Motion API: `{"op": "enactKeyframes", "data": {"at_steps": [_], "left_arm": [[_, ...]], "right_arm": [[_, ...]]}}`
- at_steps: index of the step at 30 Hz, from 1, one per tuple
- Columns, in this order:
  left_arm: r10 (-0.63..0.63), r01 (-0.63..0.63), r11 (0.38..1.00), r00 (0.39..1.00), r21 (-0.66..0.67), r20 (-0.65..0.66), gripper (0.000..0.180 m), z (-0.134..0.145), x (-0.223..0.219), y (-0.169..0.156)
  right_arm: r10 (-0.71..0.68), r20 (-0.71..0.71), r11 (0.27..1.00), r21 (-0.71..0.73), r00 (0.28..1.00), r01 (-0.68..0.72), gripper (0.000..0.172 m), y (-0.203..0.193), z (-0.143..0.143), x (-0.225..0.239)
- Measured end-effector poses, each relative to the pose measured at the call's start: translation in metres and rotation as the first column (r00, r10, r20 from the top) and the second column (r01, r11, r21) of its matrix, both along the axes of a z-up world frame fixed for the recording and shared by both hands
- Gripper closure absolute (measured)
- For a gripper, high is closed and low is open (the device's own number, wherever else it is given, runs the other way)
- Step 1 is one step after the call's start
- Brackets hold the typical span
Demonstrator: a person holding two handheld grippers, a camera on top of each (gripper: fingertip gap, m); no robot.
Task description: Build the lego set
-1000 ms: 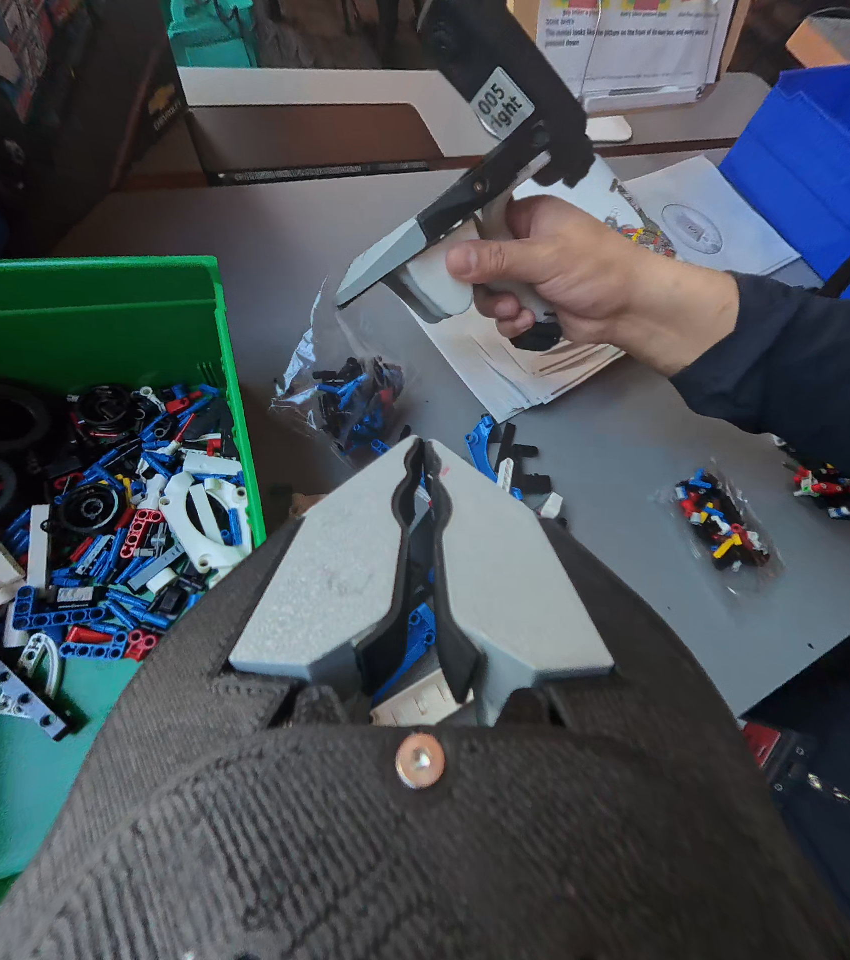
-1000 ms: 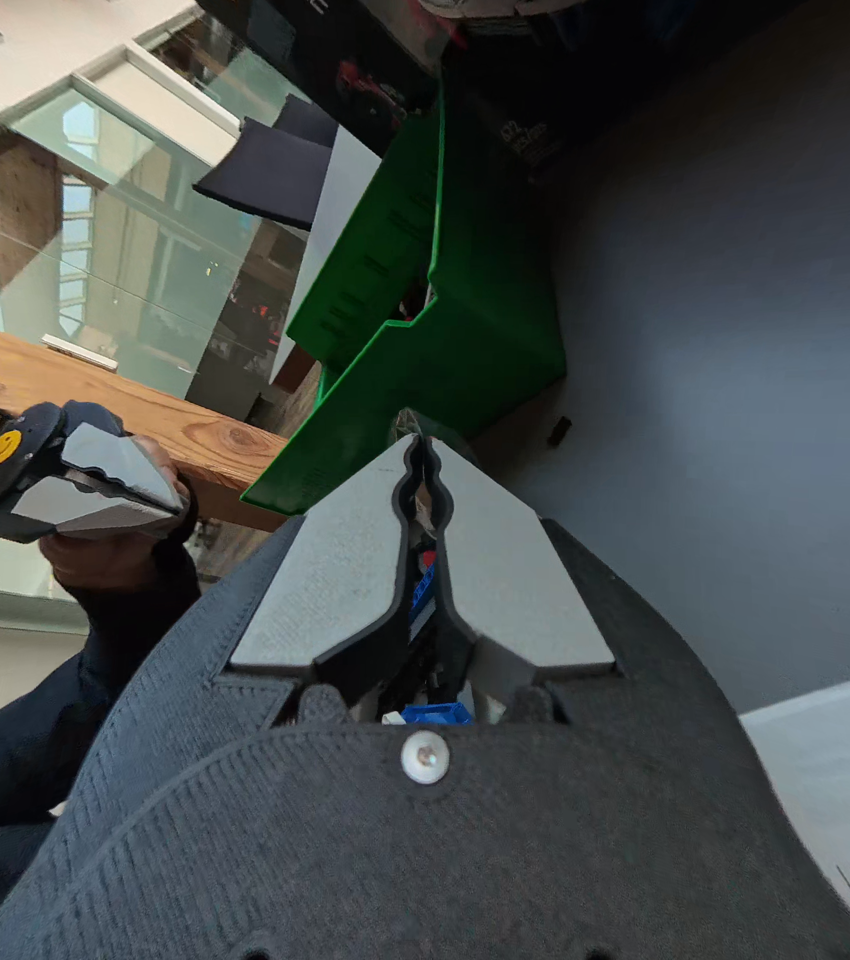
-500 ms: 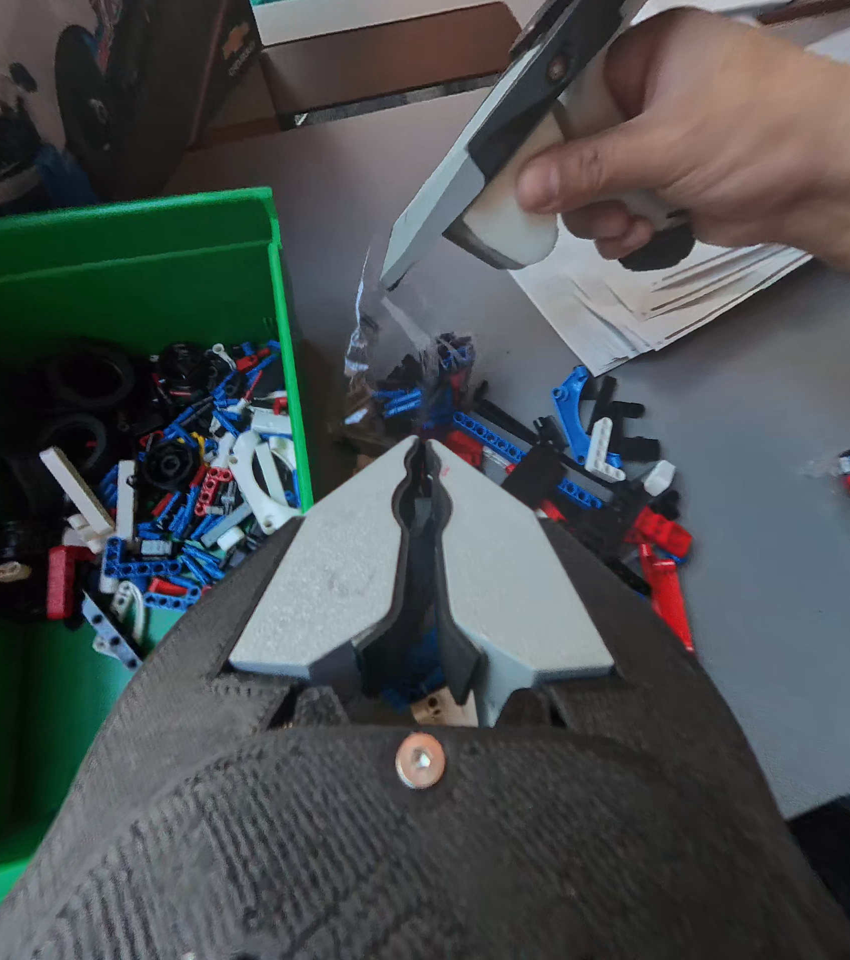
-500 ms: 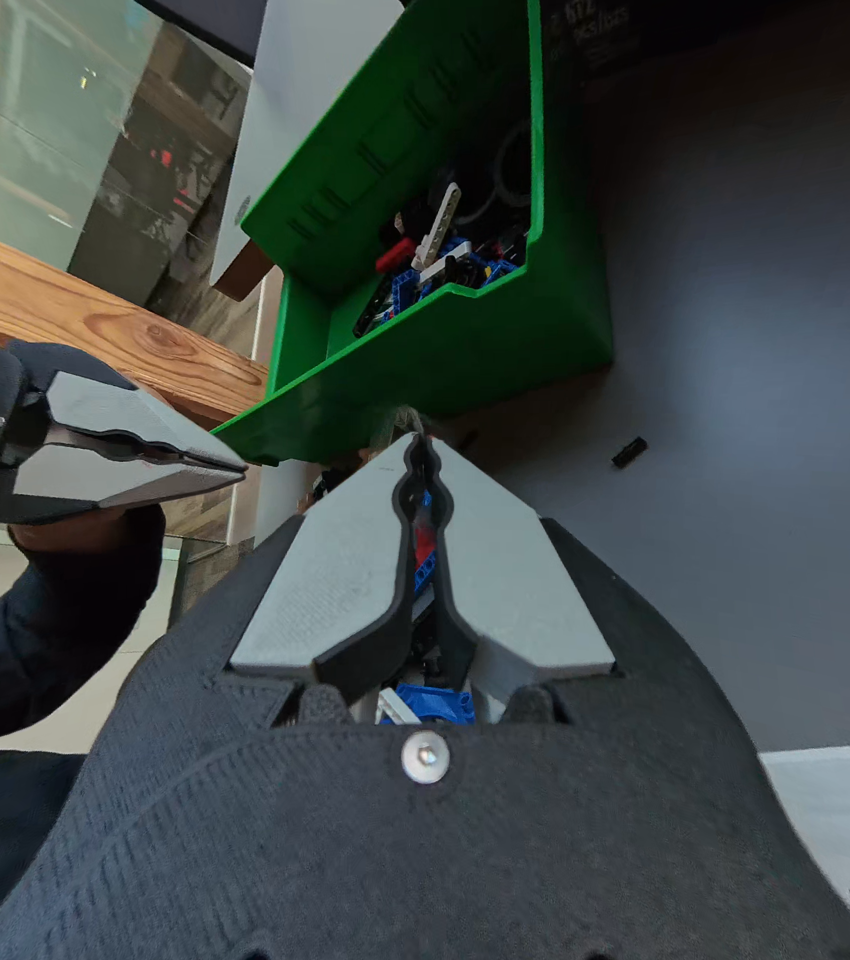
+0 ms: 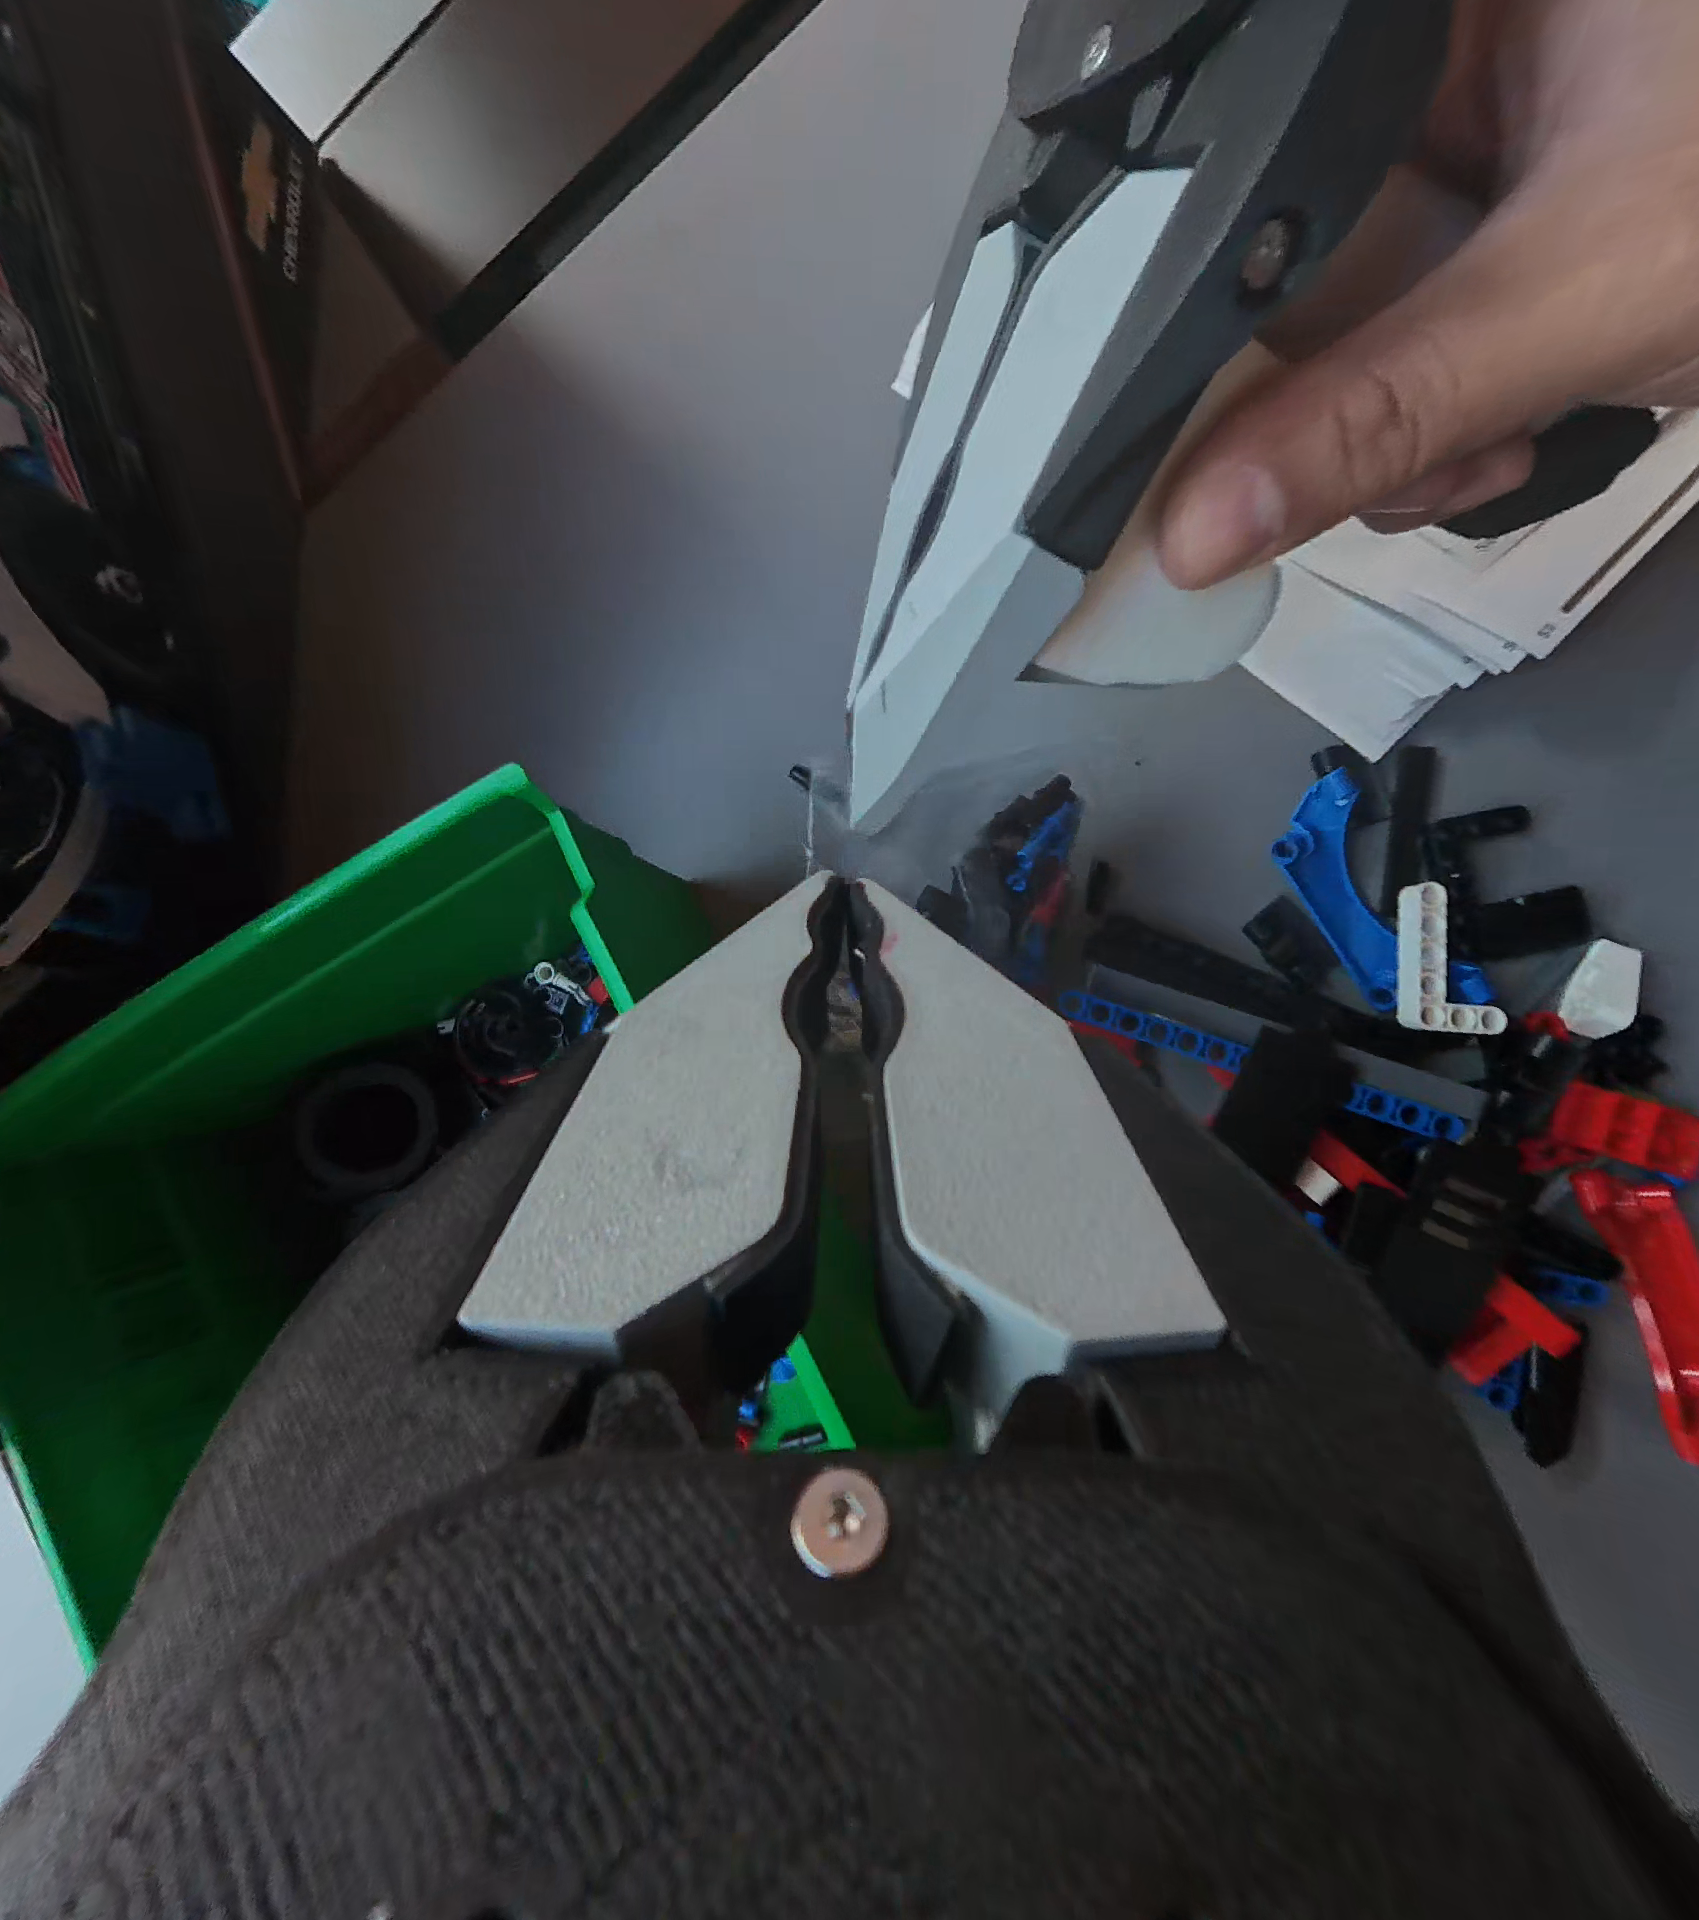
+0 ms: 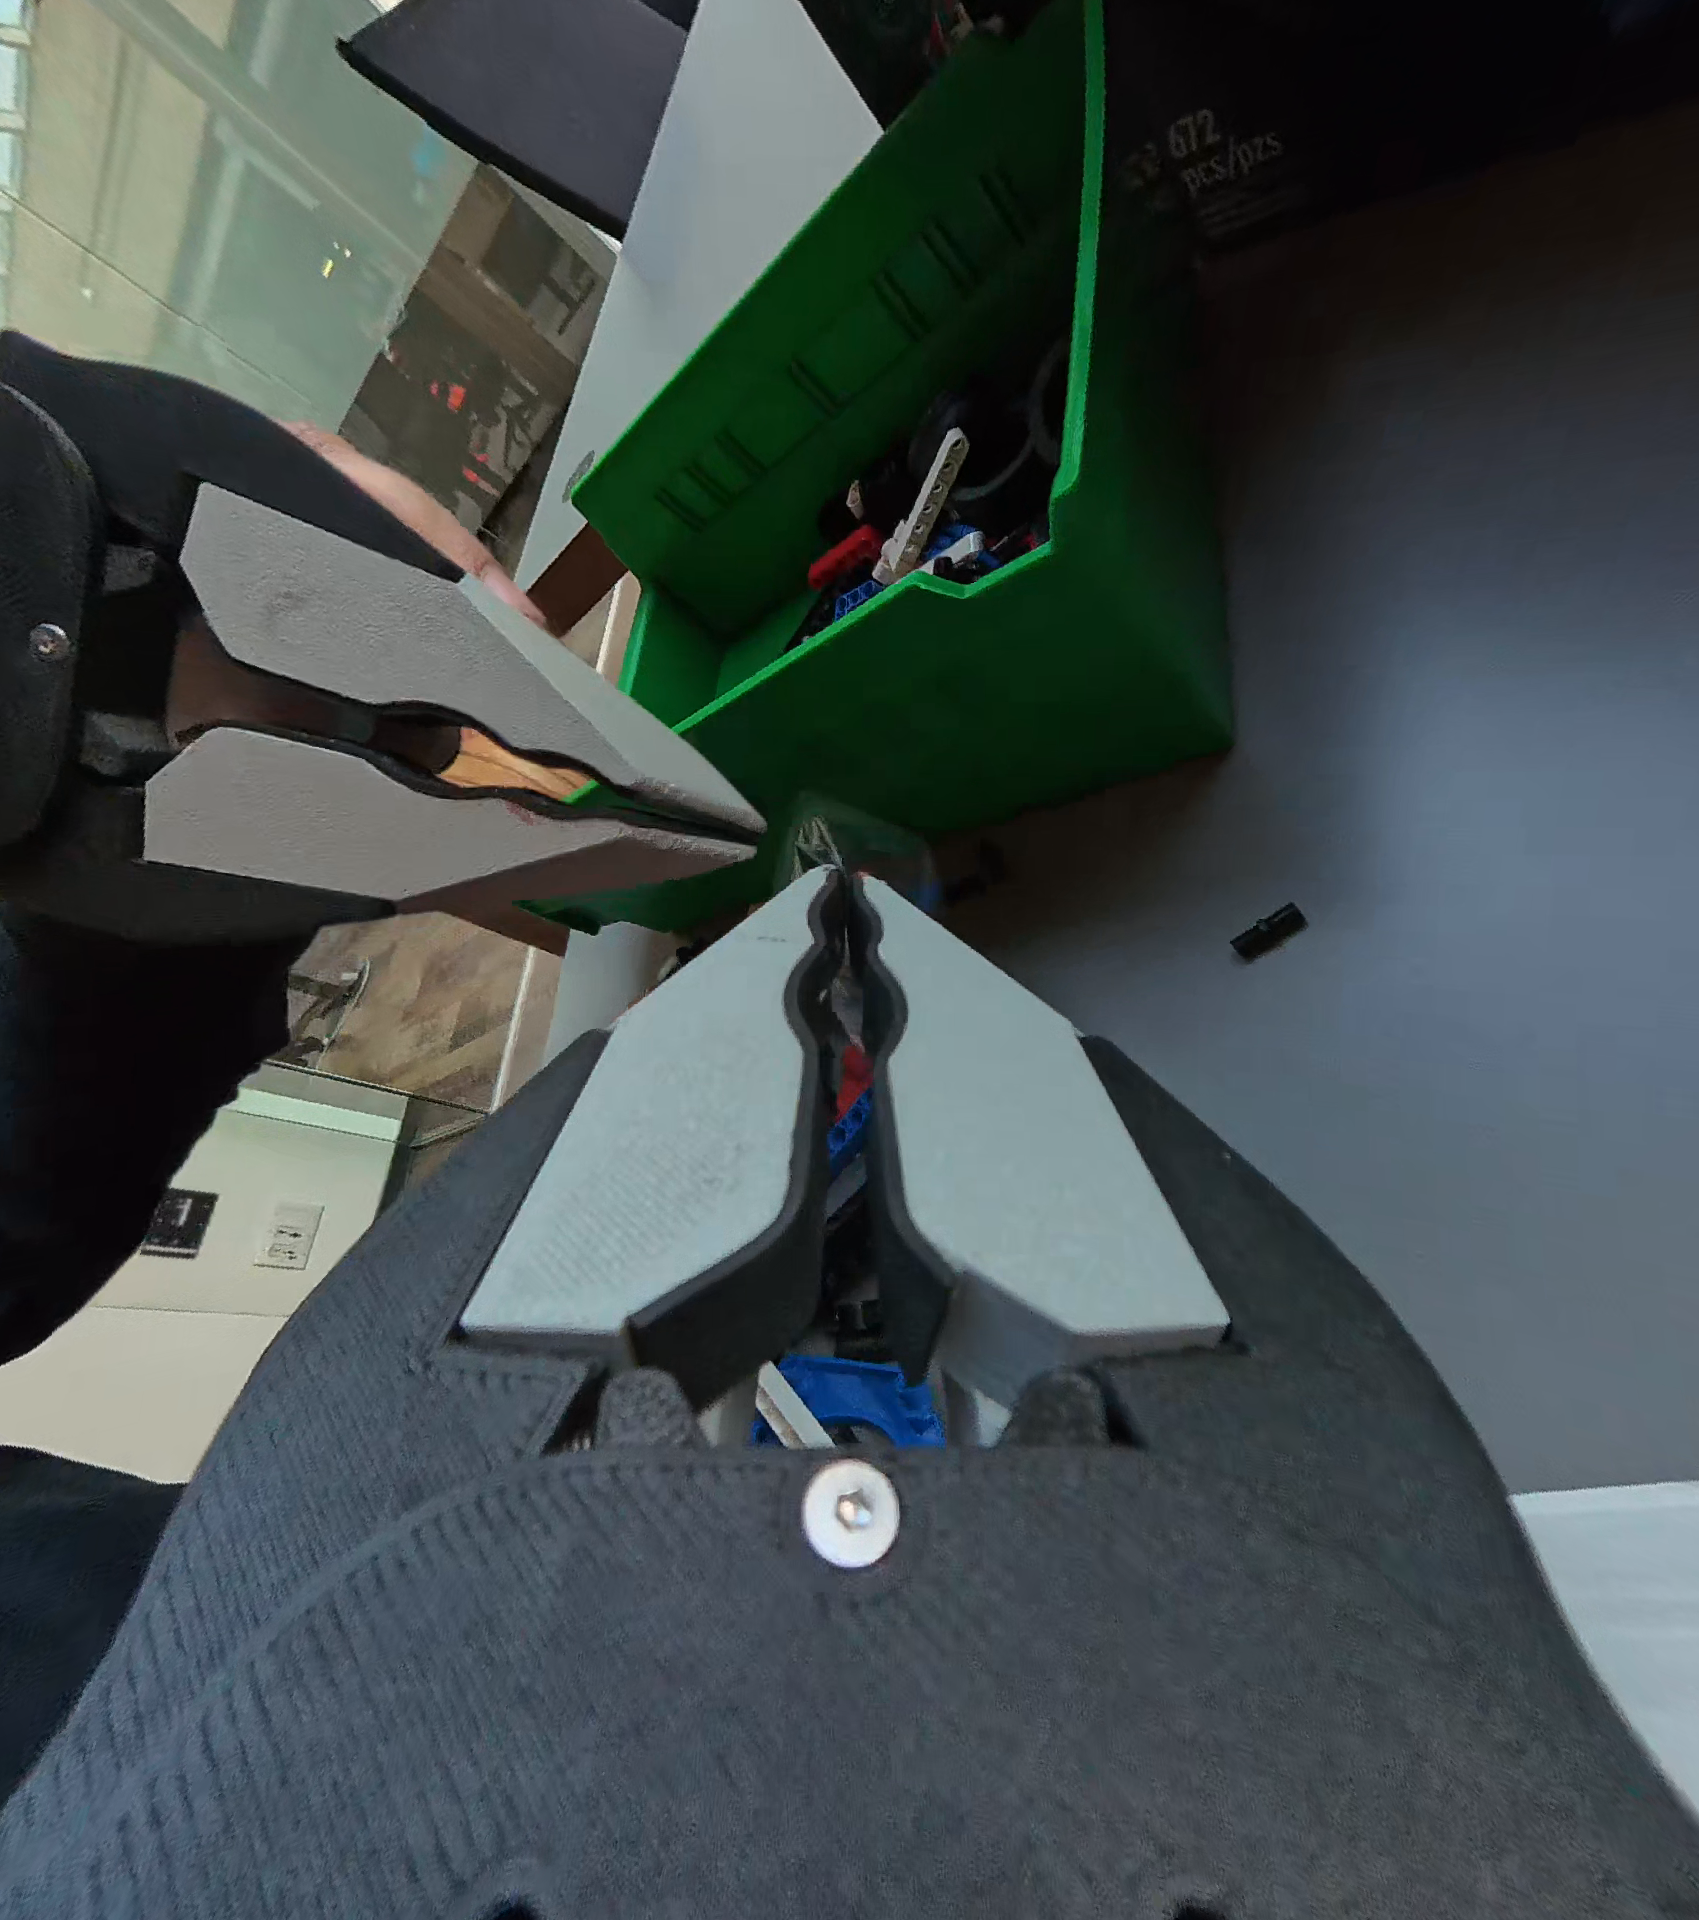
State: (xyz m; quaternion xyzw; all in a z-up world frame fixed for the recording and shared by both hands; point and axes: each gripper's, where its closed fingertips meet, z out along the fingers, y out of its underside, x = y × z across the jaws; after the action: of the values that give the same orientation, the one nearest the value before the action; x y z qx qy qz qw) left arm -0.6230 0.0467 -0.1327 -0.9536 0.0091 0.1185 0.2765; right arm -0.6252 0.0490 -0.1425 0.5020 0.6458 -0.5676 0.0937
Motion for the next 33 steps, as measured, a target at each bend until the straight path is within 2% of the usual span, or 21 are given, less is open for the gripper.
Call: {"op": "enactKeyframes", "data": {"at_steps": [2, 4, 6, 10, 15, 19, 22, 25, 29, 33], "left_arm": [[-0.016, 0.017, 1.0, 1.0, -0.023, 0.007, 0.18, -0.001, -0.003, 0.002], [-0.049, 0.051, 0.998, 0.998, -0.048, 0.033, 0.147, -0.003, -0.002, 0.003], [-0.08, 0.087, 0.993, 0.993, -0.075, 0.085, 0.145, -0.007, 0.003, 0.003], [-0.099, 0.11, 0.987, 0.991, -0.118, 0.092, 0.155, -0.018, -0.003, 0.003], [-0.122, 0.143, 0.985, 0.974, -0.098, 0.193, 0.18, -0.023, 0.005, 0.006], [-0.127, 0.142, 0.987, 0.974, -0.068, 0.19, 0.18, -0.025, 0.005, 0.005], [-0.132, 0.142, 0.989, 0.974, -0.046, 0.183, 0.18, -0.025, 0.004, 0.003], [-0.135, 0.143, 0.989, 0.974, -0.03, 0.183, 0.18, -0.024, 0.002, 0.002], [-0.131, 0.137, 0.99, 0.973, -0.015, 0.191, 0.18, -0.024, 0.001, 0.002], [-0.135, 0.137, 0.991, 0.97, 0.008, 0.203, 0.18, -0.023, 0.002, 0.003]], "right_arm": [[0.009, -0.009, 1.0, -0.022, 1.0, -0.009, 0.172, 0.001, 0.002, 0.002], [0.017, -0.019, 1.0, -0.024, 1.0, -0.018, 0.172, 0.002, 0.002, 0.003], [0.03, -0.028, 0.999, -0.022, 0.999, -0.031, 0.172, 0.002, 0.002, 0.005], [0.048, -0.043, 0.998, -0.026, 0.998, -0.05, 0.172, 0.002, 0.004, 0.006], [0.061, -0.046, 0.998, -0.019, 0.997, -0.062, 0.172, 0.002, 0.002, 0.008], [0.058, -0.035, 0.996, -0.066, 0.998, -0.061, 0.172, 0.003, 0.001, 0.011], [0.04, -0.047, 0.998, -0.042, 0.998, -0.042, 0.159, 0.013, -0.004, 0.017], [0.039, -0.031, 0.999, 0.032, 0.999, -0.038, 0.148, 0.024, -0.021, 0.028], [0.05, 0.0, 0.995, 0.086, 0.999, -0.05, 0.149, 0.029, -0.042, 0.043], [0.055, 0.026, 0.991, 0.123, 0.998, -0.058, 0.158, 0.027, -0.059, 0.049]]}}
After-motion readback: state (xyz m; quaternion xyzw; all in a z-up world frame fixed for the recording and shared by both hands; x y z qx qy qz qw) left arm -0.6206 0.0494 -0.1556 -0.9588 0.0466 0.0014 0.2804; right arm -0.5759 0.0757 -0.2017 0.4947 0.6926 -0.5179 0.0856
